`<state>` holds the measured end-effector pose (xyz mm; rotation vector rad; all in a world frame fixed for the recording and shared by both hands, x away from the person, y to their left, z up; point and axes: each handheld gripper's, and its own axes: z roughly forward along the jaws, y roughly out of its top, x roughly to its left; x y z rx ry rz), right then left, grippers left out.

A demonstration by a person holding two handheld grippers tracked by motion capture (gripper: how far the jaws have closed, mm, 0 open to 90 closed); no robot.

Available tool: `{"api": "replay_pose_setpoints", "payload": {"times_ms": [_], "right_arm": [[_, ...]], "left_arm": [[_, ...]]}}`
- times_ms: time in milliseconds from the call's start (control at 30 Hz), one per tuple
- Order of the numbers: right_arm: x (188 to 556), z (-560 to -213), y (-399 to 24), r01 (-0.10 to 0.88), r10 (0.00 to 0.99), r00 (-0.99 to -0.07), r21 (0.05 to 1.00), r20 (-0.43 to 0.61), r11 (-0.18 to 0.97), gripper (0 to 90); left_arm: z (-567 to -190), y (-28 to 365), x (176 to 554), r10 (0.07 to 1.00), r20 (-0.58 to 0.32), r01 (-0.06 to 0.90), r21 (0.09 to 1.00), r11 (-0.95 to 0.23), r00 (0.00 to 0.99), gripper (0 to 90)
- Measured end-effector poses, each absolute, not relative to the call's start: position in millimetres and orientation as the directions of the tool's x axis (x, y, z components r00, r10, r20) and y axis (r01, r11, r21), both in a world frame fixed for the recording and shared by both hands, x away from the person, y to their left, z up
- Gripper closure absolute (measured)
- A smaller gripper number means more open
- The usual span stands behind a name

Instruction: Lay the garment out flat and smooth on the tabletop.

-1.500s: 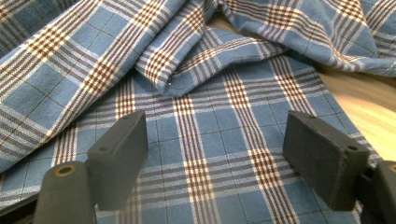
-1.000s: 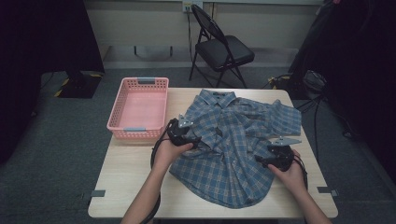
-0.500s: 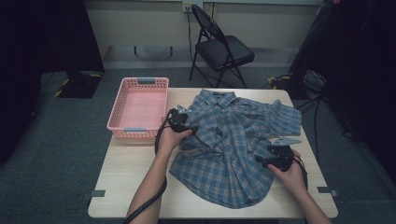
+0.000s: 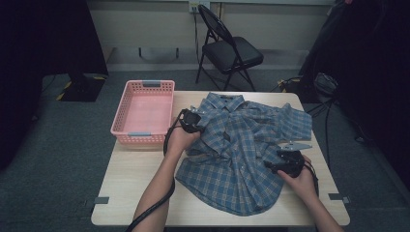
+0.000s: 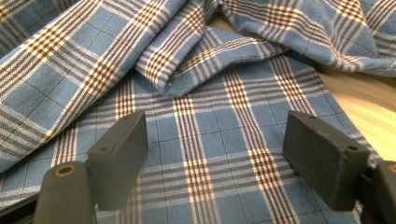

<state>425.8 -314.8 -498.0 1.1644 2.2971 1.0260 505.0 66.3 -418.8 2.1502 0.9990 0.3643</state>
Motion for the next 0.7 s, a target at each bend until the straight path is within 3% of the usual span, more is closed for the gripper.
{"api": "replay_pose_setpoints", "payload": {"times_ms": [700], "right_arm": [[426, -498, -315, 0.539, 0.806, -0.592, 0.744, 0.002, 0.394, 21.4]], "left_arm": [[-355, 95, 509, 0.792, 0.035, 0.507, 0.75, -0.424, 0.61, 88.7]]}}
